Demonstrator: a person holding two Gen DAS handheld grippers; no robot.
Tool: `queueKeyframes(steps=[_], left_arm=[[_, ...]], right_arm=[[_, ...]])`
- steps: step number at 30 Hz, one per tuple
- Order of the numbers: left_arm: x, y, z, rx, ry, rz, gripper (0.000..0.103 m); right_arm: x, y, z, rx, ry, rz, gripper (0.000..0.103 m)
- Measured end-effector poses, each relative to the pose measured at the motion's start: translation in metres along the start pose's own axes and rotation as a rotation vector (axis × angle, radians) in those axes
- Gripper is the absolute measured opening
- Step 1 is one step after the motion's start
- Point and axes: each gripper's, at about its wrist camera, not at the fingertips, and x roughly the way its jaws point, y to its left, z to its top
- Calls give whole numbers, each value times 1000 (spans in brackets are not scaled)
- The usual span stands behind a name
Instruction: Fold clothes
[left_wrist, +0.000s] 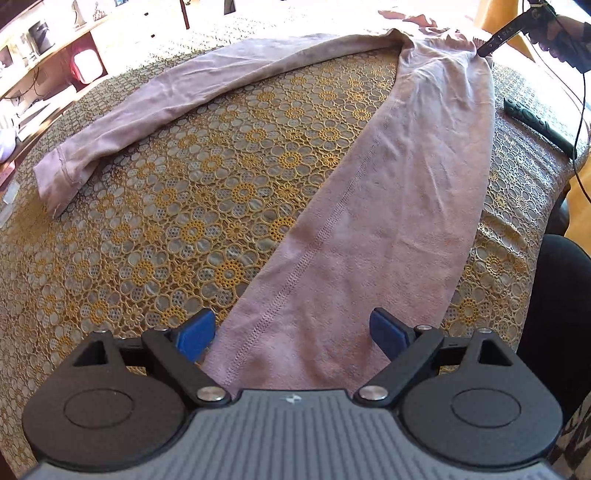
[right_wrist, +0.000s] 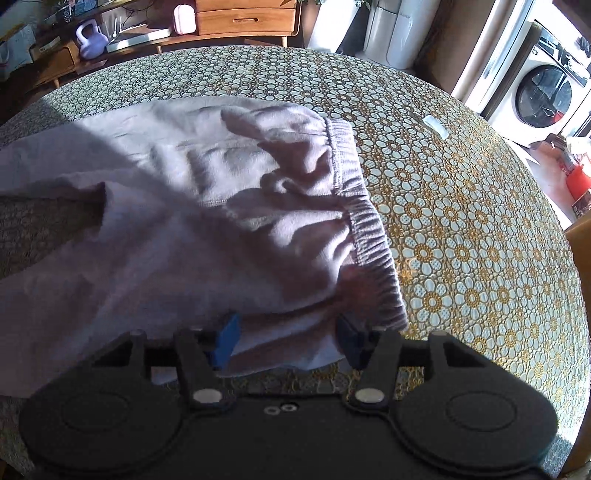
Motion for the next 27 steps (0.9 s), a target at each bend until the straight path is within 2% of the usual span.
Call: queueKeyframes(steps=[8, 10, 12, 15, 19, 24, 27], left_arm=[[-1, 3, -8, 11, 15, -23, 91], [-5, 7, -4, 39, 9, 2, 91], [-14, 19, 3, 55, -15, 58, 91], [-25, 55, 22, -9, -62, 138, 91], [-30, 114, 47, -127, -114, 222, 91], [-11, 164, 64, -228, -131, 240, 91], [2, 189, 73, -276, -136, 242, 87]], right_arm=[[8, -6, -12, 1, 81, 31, 103], [2, -4, -4, -38, 93, 20, 103], [-10, -6, 9, -40, 46, 3, 103], [-20, -10, 33, 2, -25, 4, 103], [-3, 2, 45, -13, -14, -6, 103], [18, 12, 36, -32, 31, 10, 103], [22, 13, 32, -28, 53, 4, 103]])
